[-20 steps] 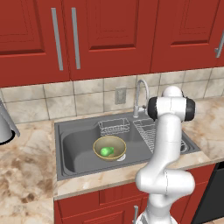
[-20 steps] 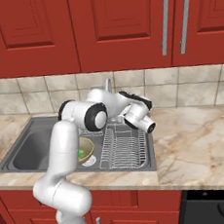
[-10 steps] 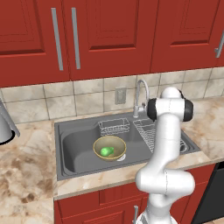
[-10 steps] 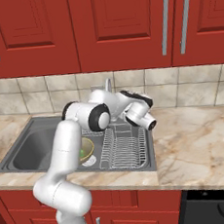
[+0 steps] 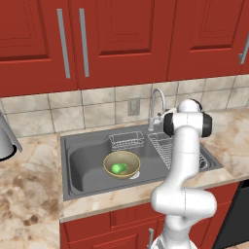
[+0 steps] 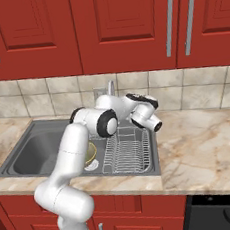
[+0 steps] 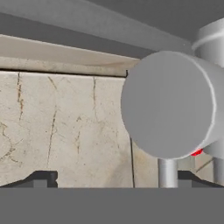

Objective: Pick the corn from the cabinet and place it in the bowl. Then pick the bowl and place it in the sink. Then turn on the sink facuet.

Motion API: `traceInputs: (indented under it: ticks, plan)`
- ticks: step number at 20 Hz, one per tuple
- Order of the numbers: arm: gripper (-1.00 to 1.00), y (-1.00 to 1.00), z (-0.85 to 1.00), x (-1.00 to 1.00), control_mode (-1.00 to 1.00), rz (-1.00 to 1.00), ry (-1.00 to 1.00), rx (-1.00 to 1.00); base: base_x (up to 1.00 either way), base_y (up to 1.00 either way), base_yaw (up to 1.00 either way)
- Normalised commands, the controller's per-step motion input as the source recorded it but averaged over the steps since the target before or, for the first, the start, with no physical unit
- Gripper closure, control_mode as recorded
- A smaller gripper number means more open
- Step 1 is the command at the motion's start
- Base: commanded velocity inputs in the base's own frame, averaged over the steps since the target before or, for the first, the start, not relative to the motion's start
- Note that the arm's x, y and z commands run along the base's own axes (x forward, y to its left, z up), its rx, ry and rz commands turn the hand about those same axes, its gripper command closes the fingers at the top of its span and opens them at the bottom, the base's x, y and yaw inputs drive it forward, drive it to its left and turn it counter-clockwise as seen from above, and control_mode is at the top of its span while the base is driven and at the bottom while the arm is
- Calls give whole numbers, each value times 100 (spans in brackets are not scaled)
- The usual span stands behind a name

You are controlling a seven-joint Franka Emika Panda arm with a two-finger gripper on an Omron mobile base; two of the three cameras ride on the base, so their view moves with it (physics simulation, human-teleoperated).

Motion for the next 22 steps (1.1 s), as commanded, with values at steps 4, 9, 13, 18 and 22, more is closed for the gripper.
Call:
traceInputs:
  ticks: [4, 9, 13, 18, 22]
  plan:
    - [100, -13, -25, 22, -100, 0, 2, 2, 0, 0, 0]
    - [100, -23, -4, 1, -100, 0, 7, 7, 0, 0, 0]
    - [100, -31, 12, 0, -100, -4, 16, 12, 0, 0, 0]
    - [100, -64, 18, 1, -100, -11, 25, 17, 0, 0, 0]
    - [100, -94, 6, 3, -100, -16, 30, 23, 0, 0, 0]
